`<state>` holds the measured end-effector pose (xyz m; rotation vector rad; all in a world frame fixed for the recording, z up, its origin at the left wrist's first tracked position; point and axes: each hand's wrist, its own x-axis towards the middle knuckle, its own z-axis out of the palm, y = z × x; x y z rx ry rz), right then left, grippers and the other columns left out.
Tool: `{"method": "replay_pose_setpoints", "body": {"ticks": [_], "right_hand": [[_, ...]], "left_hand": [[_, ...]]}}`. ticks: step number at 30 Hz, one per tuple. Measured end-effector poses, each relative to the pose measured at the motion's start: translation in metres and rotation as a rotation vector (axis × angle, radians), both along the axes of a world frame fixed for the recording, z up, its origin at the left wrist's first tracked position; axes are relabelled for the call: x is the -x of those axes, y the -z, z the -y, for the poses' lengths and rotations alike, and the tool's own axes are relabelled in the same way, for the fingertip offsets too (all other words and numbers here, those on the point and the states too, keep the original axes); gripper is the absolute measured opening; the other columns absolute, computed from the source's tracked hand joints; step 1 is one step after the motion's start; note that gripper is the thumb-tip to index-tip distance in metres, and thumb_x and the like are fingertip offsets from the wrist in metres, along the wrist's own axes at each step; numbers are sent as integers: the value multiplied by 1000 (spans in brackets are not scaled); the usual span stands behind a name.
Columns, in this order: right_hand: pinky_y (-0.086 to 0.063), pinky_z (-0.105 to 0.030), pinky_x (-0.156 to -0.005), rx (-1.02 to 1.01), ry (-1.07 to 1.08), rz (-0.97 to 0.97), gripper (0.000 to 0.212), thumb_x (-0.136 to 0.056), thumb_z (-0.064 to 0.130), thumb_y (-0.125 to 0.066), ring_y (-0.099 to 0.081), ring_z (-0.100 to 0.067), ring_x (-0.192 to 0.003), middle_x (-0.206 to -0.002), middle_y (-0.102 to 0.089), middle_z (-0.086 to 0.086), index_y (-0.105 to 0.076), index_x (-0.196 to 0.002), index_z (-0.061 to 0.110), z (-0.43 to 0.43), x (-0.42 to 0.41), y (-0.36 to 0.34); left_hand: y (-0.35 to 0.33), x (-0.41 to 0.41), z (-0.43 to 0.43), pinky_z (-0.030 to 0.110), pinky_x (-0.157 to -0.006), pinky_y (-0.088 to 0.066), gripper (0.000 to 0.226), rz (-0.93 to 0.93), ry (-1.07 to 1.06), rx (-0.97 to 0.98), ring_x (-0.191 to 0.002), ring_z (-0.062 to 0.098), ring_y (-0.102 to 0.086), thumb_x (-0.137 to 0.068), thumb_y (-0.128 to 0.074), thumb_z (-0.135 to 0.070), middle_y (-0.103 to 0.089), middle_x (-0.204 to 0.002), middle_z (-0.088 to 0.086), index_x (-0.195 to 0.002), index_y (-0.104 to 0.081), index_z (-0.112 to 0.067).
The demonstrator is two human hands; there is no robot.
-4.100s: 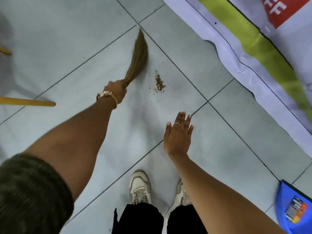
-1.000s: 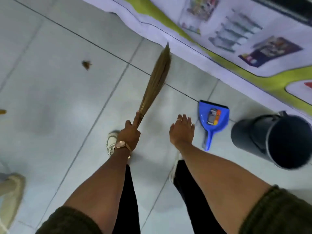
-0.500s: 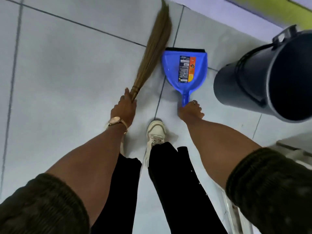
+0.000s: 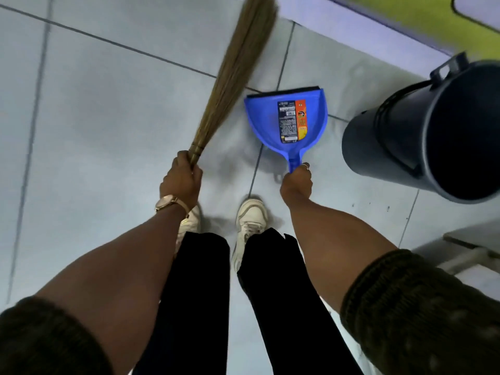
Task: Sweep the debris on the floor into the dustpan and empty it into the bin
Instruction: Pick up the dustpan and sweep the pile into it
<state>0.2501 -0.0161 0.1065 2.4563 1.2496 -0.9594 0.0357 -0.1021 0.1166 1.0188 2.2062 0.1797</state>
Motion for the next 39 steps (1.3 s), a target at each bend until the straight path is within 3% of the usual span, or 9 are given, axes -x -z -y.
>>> {"method": "replay_pose_setpoints", "body": {"ticks": [4, 8, 12, 16, 21, 28, 32, 39], "right_hand": [[-45, -46, -101, 57, -231, -17, 40, -97, 4, -44, -54, -40, -122, -133, -54, -20, -39, -136, 3, 2, 46, -91], [-42, -44, -102, 96, -621, 13, 55, -98, 7, -41, -51, -34, -126, -136, -50, -16, -25, -151, 15, -2, 111, -170], [-41, -42, -101, 107, -848, -30, 52, -97, 3, -40, -51, -33, -125, -137, -49, -11, -32, -146, 16, -7, 197, -218], [-42, -42, -98, 110, -989, -55, 46, -96, 3, -42, -49, -32, -125, -136, -47, -8, -40, -140, 15, -8, 285, -224], [-43, -44, -98, 110, -1075, -58, 37, -96, 7, -43, -50, -33, -124, -134, -51, -9, -48, -131, 15, -5, 400, -186], [-43, -47, -99, 105, -1149, -64, 39, -98, 19, -51, -48, -35, -126, -135, -49, -12, -45, -135, 11, -8, 514, -76], [-44, -48, -99, 98, -1143, -64, 35, -98, 24, -52, -50, -37, -124, -132, -52, -13, -49, -129, 9, -9, 550, -32], [-46, -43, -94, 70, -1111, -71, 26, -96, 20, -56, -55, -37, -120, -125, -60, -15, -57, -120, 9, -14, 574, 0]], "left_hand": [[-98, 34, -7, 45, -69, -45, 28, 12, -51, -37, -87, 46, -61, -93, -43, -28, -60, -108, 17, -117, -43, -12], [-185, 94, 3, 47, -77, -48, 44, -9, -171, -91, -98, 42, -61, -96, -43, -34, -62, -116, 15, -137, -34, -22], [-237, 177, 36, 50, -85, -50, 54, -80, -293, -85, -107, 41, -58, -99, -37, -37, -58, -123, 17, -150, -21, -29], [-245, 270, 78, 50, -79, -48, 54, -180, -449, -43, -100, 44, -58, -100, -36, -36, -56, -115, 20, -151, -18, -34], [-214, 400, 117, 52, -79, -47, 54, -251, -582, 61, -96, 45, -57, -100, -34, -34, -56, -112, 24, -151, -15, -34], [-81, 539, 122, 52, -93, -46, 52, -161, -584, 207, -108, 51, -54, -100, -36, -32, -54, -123, 33, -150, -21, -36], [-14, 554, 121, 48, -99, -44, 50, -70, -604, 249, -116, 47, -51, -98, -37, -36, -51, -135, 24, -147, -26, -40], [28, 520, 133, 46, -88, -47, 49, 11, -594, 189, -108, 45, -56, -97, -39, -36, -58, -125, 20, -145, -29, -43]]}}
